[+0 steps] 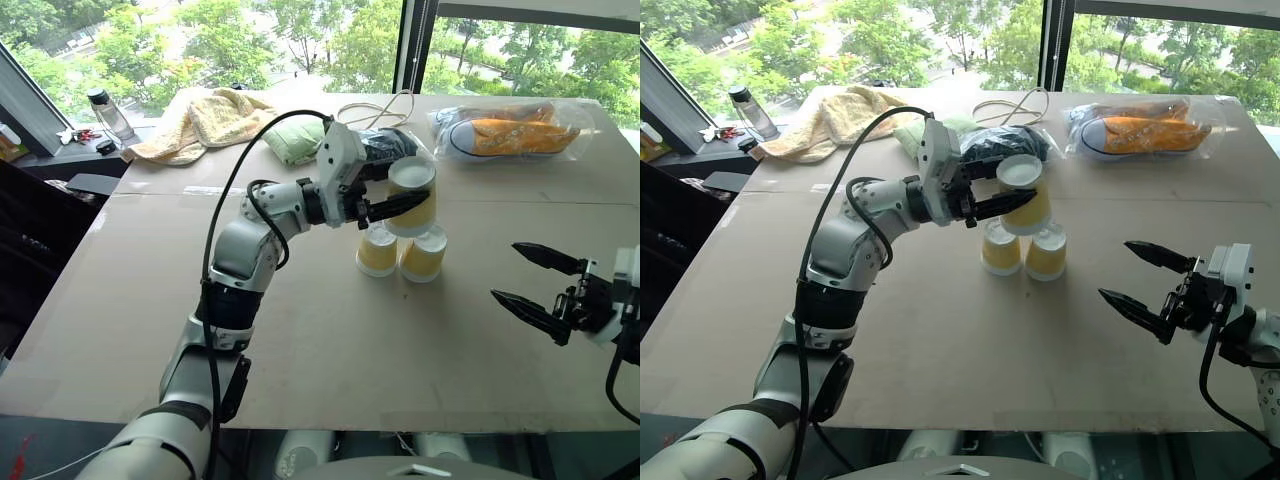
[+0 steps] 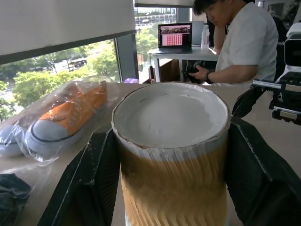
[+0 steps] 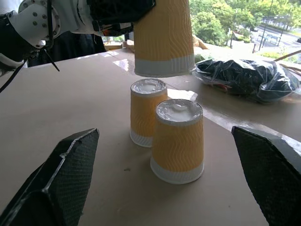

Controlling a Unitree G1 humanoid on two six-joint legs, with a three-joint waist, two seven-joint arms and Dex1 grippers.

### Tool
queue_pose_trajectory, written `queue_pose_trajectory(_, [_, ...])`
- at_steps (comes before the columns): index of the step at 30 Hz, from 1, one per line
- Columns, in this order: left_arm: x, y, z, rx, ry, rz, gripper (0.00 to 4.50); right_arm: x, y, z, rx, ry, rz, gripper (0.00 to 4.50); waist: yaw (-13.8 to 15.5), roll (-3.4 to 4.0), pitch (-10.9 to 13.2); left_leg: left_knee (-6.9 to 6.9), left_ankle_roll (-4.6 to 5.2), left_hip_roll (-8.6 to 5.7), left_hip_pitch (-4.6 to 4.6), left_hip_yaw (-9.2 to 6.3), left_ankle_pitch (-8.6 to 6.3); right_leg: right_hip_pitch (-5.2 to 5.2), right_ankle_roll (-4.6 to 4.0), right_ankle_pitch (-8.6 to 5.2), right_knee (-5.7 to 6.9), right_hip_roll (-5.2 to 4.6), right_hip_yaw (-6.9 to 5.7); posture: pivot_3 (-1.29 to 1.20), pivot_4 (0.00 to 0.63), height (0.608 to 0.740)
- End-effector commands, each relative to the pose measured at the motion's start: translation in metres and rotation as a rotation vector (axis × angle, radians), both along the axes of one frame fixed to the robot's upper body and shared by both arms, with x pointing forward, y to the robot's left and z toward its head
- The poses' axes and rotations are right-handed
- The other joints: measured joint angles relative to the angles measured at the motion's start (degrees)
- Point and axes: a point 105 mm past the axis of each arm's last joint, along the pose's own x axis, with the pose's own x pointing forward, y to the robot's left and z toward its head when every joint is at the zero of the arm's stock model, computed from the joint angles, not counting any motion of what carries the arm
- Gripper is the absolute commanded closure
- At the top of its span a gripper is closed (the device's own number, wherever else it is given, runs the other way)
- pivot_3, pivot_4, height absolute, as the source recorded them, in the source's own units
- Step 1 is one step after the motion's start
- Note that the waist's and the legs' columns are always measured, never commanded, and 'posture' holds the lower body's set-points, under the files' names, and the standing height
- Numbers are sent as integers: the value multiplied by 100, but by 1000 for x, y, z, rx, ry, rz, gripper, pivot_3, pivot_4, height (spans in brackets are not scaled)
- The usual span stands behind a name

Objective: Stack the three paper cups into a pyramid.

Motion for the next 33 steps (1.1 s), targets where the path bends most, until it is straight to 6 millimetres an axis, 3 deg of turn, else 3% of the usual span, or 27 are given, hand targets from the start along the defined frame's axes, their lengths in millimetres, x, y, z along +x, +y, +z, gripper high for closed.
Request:
queue_pose_trajectory(1, [-3, -8, 5, 30, -56, -50, 2078, -7, 3, 14, -2, -64, -13, 0, -3, -1, 0, 0, 0, 0, 0, -1, 0, 0, 0, 0, 0, 0, 0, 0, 150, 740])
queue_pose_trajectory(15, [3, -10, -2, 75, -86, -64, 2078, -11, 4, 17, -3, -63, -36, 0, -28, -3, 1, 3, 1, 0, -2, -2, 0, 0, 1, 0, 1, -2, 1, 0, 150, 740])
queue_pose_trajectory(22, [6, -2, -3, 85, -81, -39, 2078, -11, 6, 17, -4, -63, -42, 0, -34, -3, 1, 3, 1, 0, -1, -2, 0, 0, 1, 0, 2, -2, 1, 0, 150, 740])
queue_pose_trajectory(23, [7, -2, -3, 83, -82, -35, 1013, -11, 6, 17, -4, -63, -42, 0, -34, -3, 1, 3, 1, 0, -1, -2, 0, 0, 1, 0, 2, -2, 1, 0, 150, 740])
queue_pose_trajectory(25, [7, -2, -3, 79, -83, -26, 156, -10, 6, 16, -3, -63, -41, 0, -34, -3, 1, 3, 1, 0, -2, -2, 0, 0, 1, 0, 2, -2, 0, 0, 150, 740])
queue_pose_trajectory(33, [-3, 5, 12, 37, -92, -37, 61, -8, 2, 15, -6, -57, -37, 0, -39, -2, 1, 3, 1, 0, -1, -2, 0, 0, 1, 0, 5, -2, 1, 0, 150, 740])
